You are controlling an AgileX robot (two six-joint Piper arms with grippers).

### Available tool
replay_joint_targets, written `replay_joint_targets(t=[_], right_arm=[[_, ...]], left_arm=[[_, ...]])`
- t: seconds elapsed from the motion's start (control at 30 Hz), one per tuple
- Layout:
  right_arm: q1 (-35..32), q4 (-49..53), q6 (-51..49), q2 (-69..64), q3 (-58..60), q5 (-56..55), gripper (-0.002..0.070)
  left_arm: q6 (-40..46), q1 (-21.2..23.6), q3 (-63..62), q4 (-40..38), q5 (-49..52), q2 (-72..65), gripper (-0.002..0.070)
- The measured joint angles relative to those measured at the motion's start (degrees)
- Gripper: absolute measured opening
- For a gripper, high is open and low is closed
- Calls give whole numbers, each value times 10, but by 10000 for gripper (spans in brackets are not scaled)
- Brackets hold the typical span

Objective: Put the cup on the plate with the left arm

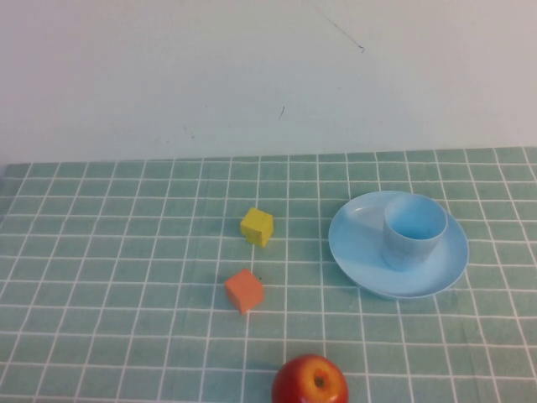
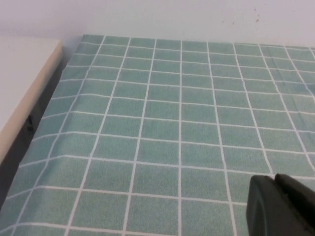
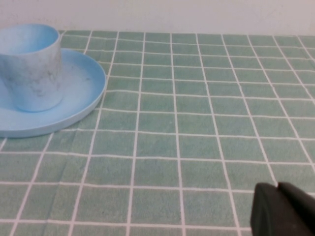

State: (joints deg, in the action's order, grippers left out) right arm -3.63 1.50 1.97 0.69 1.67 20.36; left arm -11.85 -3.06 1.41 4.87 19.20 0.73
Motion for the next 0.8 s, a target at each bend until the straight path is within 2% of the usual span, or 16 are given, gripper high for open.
replay_joint_targets(t=[0.8], right_arm=[[0,0,0,0,0,0,-2]], left_arm=[[24,0,0,3,0,0,-2]])
